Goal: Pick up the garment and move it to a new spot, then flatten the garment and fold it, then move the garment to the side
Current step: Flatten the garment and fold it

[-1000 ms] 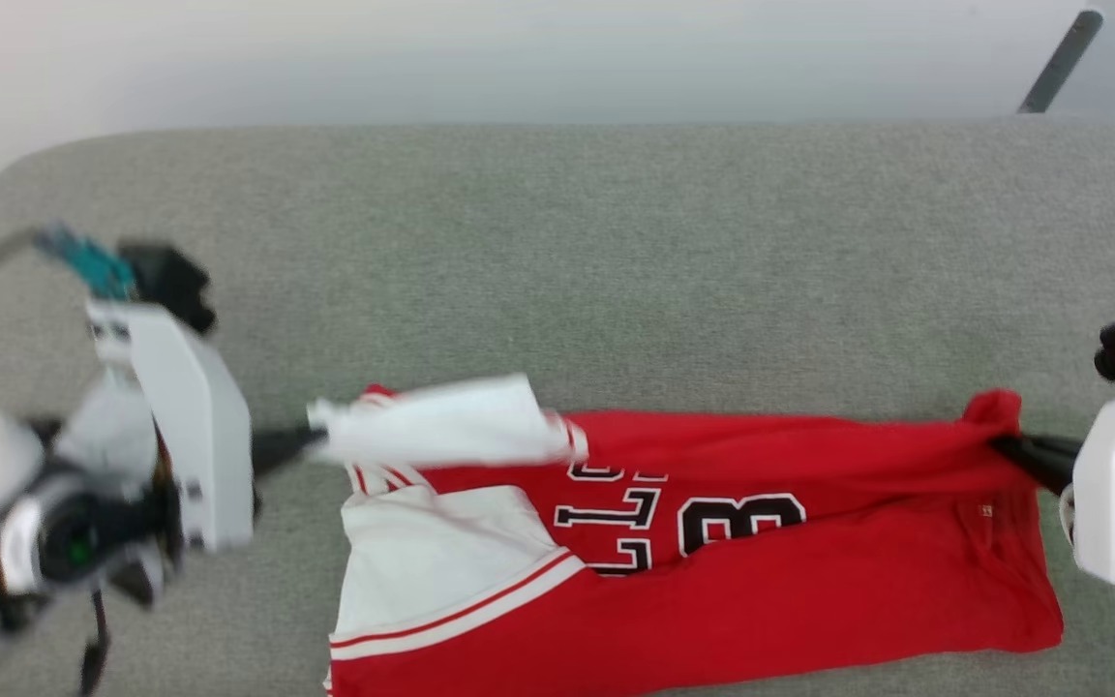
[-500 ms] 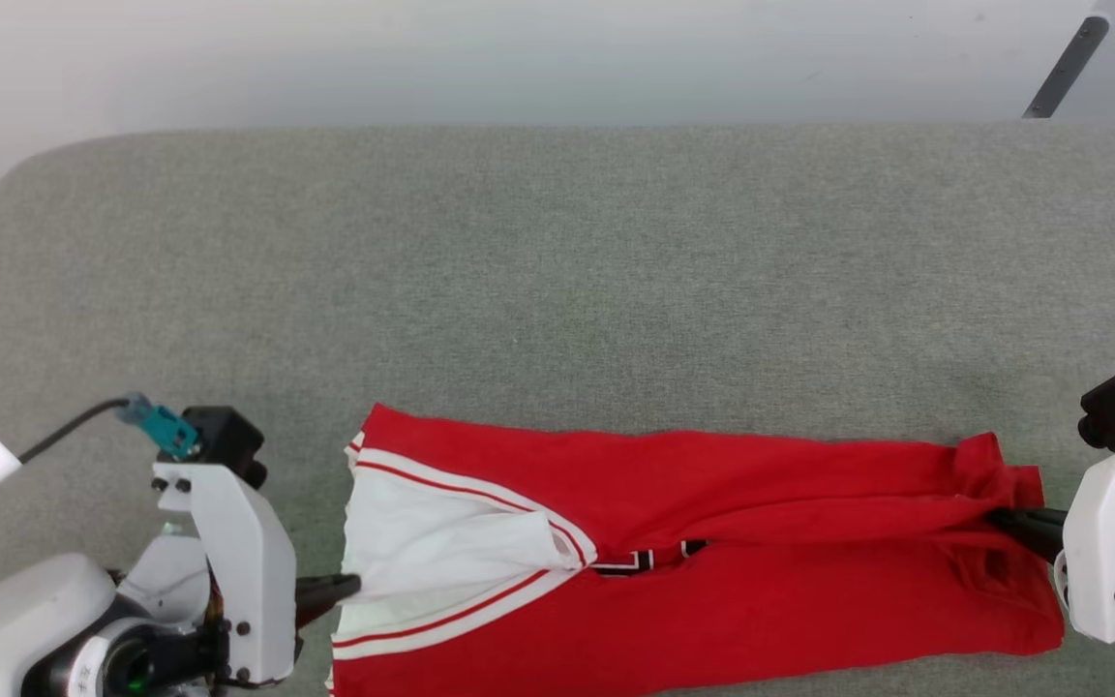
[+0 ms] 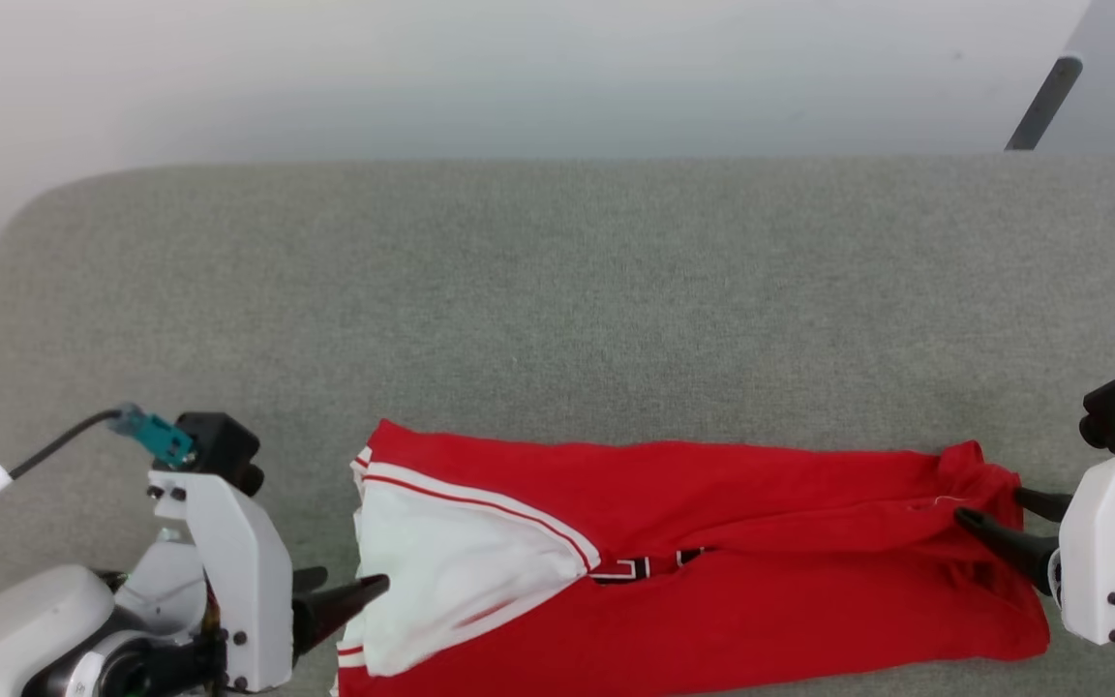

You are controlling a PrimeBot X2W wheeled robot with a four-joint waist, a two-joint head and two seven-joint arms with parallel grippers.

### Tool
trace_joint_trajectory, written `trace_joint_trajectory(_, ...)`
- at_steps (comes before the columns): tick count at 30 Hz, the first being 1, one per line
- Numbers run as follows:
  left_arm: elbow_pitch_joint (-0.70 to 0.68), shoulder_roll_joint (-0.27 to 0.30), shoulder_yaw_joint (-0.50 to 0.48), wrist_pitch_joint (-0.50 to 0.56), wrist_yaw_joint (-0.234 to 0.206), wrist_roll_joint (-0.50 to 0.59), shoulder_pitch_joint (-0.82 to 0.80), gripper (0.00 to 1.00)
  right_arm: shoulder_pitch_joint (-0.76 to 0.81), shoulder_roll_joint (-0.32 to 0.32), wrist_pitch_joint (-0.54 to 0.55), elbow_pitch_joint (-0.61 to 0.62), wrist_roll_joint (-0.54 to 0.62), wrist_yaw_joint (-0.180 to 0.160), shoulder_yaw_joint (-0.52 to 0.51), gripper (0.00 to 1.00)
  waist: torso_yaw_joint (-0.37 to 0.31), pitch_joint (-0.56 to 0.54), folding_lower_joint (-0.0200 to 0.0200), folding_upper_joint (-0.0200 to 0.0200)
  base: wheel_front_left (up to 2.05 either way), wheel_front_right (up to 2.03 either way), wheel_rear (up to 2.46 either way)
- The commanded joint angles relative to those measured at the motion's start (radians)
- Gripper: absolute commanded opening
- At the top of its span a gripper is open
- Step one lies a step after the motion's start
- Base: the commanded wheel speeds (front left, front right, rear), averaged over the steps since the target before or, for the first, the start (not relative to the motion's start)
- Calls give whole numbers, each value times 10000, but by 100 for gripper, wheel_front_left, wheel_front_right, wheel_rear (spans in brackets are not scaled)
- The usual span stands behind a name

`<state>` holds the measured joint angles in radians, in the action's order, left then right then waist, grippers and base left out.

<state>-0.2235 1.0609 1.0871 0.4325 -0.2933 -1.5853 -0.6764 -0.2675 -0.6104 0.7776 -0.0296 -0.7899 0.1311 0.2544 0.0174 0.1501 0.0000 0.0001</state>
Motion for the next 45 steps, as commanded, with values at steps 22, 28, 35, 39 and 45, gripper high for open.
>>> trace_joint_trajectory(22, 849, -116, -1079, -6468, 457, 1720, 2199, 100, 1728, 1458, 639, 72, 1146, -8, -2434, 100, 286, -1627, 0, -1, 0, 0, 0)
trace_joint_trajectory(28, 1496, -835, -2477, -6966, 332, 3036, 3023, 100, 1774, 1519, 1116, -167, 1402, -8, -2971, 100, 598, -1586, 0, -1, 0, 0, 0)
trace_joint_trajectory(35, 2170, -2612, -5608, -6952, 725, 5335, 5158, 100, 1477, 1505, 1539, -598, 1539, -8, -3244, 100, 1001, -1292, 0, -1, 0, 0, 0)
trace_joint_trajectory(39, 2377, -3531, -6972, -6954, 1272, 6301, 6097, 100, 1282, 1425, 1772, -911, 1610, -8, -3259, 100, 1241, -1048, 0, -1, 0, 0, 0)
trace_joint_trajectory(45, 2635, -4630, -8361, -6955, 1940, 7334, 6753, 100, 1046, 1229, 2004, -1325, 1691, -8, -3162, 100, 1543, -677, 0, -1, 0, 0, 0)
